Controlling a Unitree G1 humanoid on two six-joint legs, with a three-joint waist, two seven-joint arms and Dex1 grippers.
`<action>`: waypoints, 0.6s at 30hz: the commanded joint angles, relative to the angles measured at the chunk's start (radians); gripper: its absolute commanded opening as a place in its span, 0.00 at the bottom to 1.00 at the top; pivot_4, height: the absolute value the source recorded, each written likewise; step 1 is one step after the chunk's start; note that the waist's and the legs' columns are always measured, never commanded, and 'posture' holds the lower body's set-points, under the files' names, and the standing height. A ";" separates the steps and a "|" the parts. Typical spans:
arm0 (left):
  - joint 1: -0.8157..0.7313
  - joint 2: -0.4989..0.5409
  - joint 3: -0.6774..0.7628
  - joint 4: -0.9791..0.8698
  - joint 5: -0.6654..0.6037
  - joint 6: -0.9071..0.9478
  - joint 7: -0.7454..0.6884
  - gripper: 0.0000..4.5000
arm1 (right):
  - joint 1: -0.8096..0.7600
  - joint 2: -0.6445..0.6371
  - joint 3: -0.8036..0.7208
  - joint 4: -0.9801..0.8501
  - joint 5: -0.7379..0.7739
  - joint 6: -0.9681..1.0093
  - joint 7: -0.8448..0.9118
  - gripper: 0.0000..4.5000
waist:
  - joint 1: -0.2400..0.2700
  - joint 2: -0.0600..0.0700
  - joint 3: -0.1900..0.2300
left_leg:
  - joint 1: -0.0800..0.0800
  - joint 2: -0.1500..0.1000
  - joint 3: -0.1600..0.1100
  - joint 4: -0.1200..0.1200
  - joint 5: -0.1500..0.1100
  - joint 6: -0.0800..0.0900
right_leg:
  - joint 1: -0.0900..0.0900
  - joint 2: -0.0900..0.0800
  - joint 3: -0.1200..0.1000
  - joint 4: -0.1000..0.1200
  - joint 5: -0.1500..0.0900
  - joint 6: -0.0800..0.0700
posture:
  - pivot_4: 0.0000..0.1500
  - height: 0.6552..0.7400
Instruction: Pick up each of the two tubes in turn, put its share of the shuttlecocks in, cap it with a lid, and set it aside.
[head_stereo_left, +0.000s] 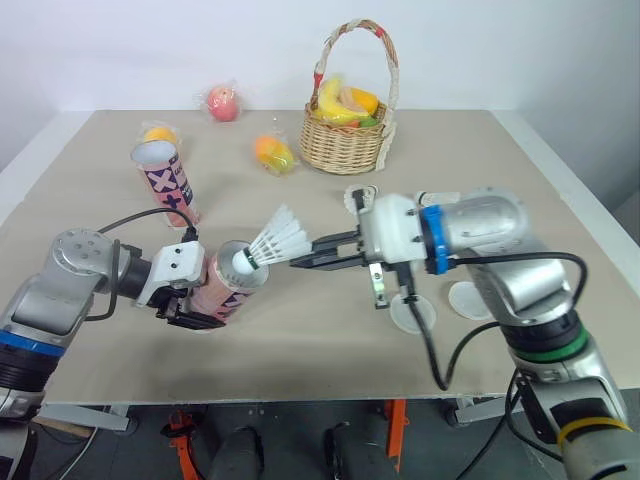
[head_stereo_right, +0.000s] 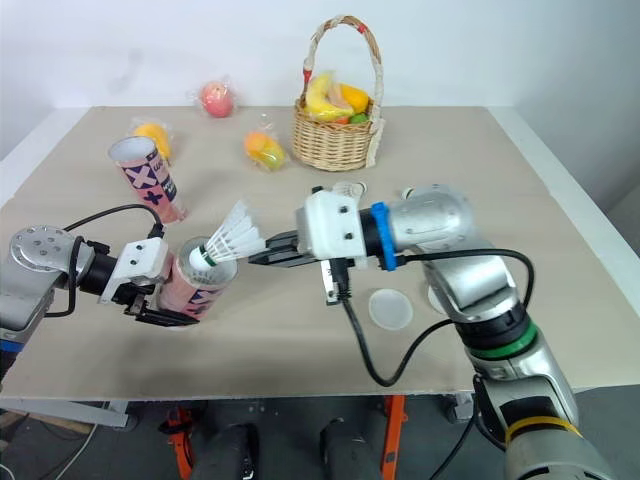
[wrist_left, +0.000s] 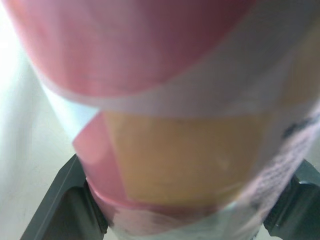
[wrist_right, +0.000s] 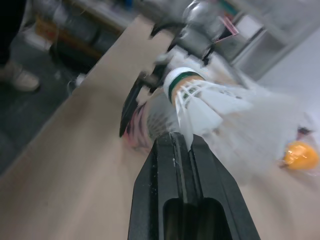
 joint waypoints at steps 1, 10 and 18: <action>-0.008 0.007 0.015 -0.013 -0.006 0.000 0.003 0.74 | -0.055 0.019 0.038 0.076 -0.077 -0.107 0.031 0.00 | 0.000 0.000 0.000 | 0.000 0.000 0.000 0.000 0.000 0.000 | 0.000 0.000 0.000 0.000 0.000 0.000 | 1.00 1.00; -0.002 0.007 0.015 -0.021 -0.007 0.005 0.009 0.74 | -0.137 0.090 0.078 0.201 -0.094 -0.142 0.115 0.30 | 0.000 0.000 0.000 | 0.000 0.000 0.000 0.000 0.000 0.000 | 0.000 0.000 0.000 0.000 0.002 -0.004 | 1.00 1.00; 0.000 -0.001 0.011 -0.022 -0.007 0.002 0.017 0.74 | -0.188 0.094 -0.053 0.225 0.093 0.104 0.139 0.81 | 0.000 0.000 0.000 | 0.000 0.001 0.000 0.000 0.000 0.000 | 0.000 0.000 -0.001 0.000 0.002 -0.004 | 1.00 1.00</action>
